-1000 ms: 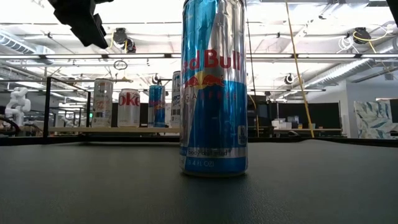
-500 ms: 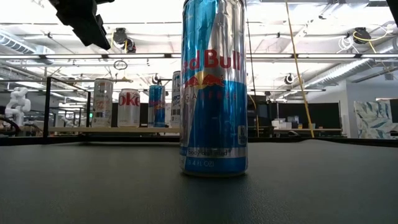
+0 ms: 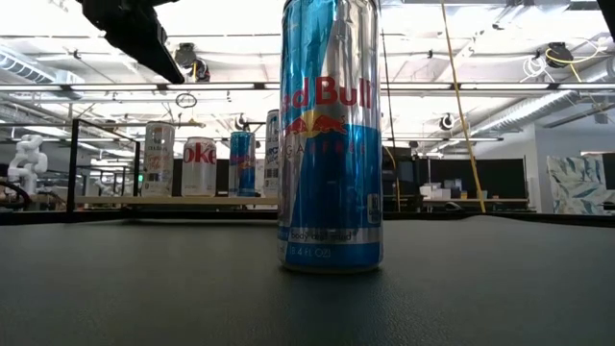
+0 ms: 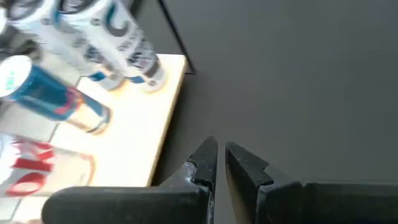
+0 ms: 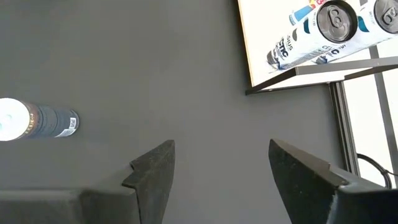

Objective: Place canned beverage on shelf
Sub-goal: Align the red and silver soda can with the other red and silver soda can on the shelf

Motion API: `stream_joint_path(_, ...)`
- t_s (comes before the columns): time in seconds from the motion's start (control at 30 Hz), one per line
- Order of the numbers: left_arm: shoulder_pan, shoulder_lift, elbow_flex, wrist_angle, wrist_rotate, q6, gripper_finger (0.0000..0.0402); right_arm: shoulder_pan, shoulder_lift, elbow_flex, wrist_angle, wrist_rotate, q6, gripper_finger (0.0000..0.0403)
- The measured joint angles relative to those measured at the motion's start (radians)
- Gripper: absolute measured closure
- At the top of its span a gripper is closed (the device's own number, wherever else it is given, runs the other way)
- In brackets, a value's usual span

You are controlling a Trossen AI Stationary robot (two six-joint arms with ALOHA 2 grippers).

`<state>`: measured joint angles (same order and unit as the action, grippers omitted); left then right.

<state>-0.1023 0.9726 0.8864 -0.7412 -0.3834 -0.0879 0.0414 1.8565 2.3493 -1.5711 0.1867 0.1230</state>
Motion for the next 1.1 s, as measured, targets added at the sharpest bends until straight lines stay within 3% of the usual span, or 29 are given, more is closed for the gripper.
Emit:
stream_joint_path(0.17,0.019,0.000,0.000,0.001,-0.031,-0.038,0.0365,0.000,0.000,0.000,0.000,0.000,-0.005,0.0163)
stream_joint_path(1.1,0.036,0.000,0.000,-0.005,0.087,-0.248,0.0364,0.000,0.000,0.000,0.000,0.000,-0.035,0.0163)
